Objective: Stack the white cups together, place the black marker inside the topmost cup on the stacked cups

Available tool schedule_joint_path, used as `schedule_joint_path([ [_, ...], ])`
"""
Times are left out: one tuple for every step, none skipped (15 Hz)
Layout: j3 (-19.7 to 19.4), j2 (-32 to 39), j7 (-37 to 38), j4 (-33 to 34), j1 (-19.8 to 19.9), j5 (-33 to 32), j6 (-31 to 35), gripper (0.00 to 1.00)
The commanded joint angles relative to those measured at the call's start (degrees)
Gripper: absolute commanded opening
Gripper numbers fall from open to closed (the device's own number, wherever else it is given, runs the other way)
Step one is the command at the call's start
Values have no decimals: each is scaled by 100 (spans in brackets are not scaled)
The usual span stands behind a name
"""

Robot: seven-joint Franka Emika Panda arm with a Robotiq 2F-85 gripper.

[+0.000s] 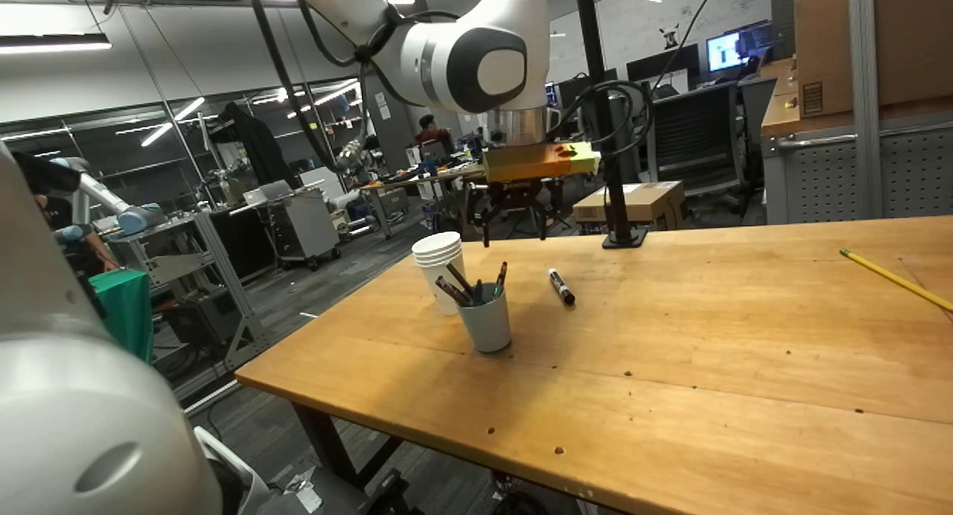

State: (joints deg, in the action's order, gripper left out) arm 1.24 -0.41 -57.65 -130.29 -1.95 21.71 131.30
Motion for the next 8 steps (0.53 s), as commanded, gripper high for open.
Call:
schedule_joint_path([
  [144, 93, -208, -84, -109, 244, 567, 100],
  [181, 134, -240, -91, -125, 243, 651, 100],
  [216, 190, -299, -105, -134, 236, 728, 100],
  [245, 247, -345, -108, -136, 215, 786, 100],
  [267, 333, -414, -102, -125, 178, 855, 100],
  [288, 411, -476, -90, -109, 152, 916, 100],
  [301, 518, -551, -64, -88, 128, 994, 100],
  [312, 619, -615, -37, -67, 108, 1085, 100],
])
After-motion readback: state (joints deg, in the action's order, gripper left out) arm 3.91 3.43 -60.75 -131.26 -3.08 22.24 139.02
